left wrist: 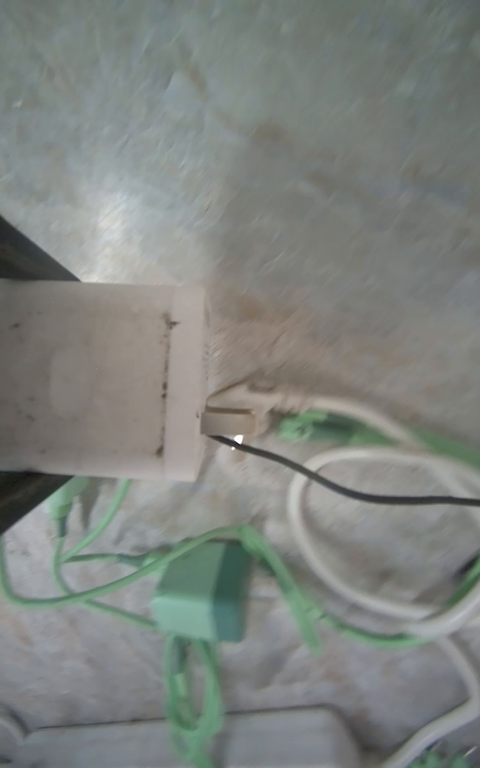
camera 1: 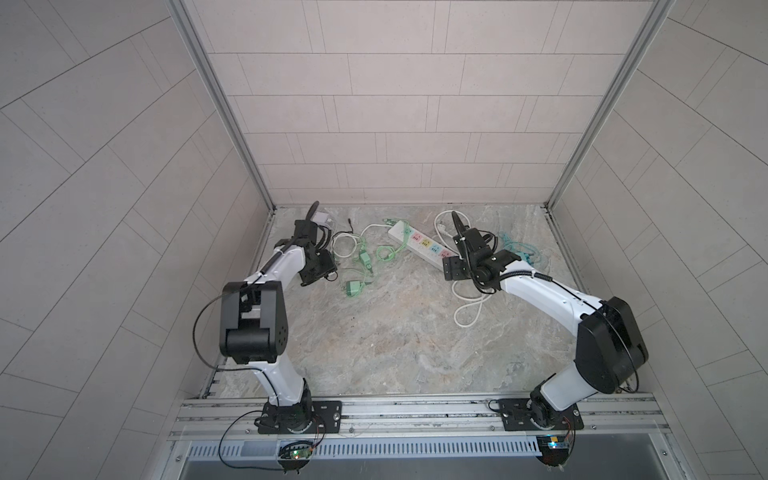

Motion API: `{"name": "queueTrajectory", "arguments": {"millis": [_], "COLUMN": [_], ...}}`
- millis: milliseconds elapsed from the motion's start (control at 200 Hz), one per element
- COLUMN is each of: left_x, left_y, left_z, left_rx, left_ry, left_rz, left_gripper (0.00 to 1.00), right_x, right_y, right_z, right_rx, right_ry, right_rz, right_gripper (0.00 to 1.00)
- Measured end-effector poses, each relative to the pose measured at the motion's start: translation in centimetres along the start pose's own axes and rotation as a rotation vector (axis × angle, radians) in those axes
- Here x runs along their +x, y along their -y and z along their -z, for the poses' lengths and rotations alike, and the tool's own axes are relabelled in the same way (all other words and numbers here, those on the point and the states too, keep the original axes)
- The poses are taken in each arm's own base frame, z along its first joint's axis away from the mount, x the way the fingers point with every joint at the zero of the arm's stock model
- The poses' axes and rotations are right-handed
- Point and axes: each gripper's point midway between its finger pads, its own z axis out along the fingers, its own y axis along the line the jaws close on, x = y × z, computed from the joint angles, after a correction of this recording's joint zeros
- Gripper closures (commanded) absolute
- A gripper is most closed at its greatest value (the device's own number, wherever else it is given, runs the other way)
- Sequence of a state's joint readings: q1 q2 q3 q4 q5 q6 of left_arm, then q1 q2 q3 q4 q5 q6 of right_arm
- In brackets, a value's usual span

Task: Insert the plug
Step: 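Carry charger toward robot with left gripper while right gripper grasps white strip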

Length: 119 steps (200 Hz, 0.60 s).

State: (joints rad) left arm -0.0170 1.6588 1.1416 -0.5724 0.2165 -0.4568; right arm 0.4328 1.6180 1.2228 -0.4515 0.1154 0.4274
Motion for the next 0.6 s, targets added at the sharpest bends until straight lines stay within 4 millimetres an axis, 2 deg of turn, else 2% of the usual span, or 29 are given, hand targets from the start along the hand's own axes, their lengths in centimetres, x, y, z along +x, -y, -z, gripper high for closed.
{"name": "queueTrajectory", "arguments": {"millis": [130,265,405,505,595], "left_x": [3.7,7.1,11.1,13.9,15.6], "left_y": [0.7,1.2,1.8,1.2,0.8], "left_z": [2.2,3.7,3.1,2.5,2.4], "left_rx": [0.038,0.071,0.105,0.105,0.109], "left_ry": [0.027,0.049,0.021,-0.017,-0.030], "left_rz": [-0.041,-0.082,-0.131,-0.144,-0.153], "left_gripper": [0.64,0.64,0.64,0.64,0.63], "right_x": [-3.3,-5.4,-5.6,-4.8,-4.9], "right_y": [0.3,-0.9,-3.1,-4.0,-4.7], "right_z": [-3.3,-7.4,-10.5,-11.6,-12.4], "right_rx": [-0.036,-0.081,-0.163,-0.199,-0.216], "right_ry": [-0.025,-0.091,-0.181,-0.240,-0.267], "right_rz": [-0.065,-0.072,-0.047,-0.031,-0.017], "right_gripper": [0.07,0.07,0.07,0.07,0.07]}}
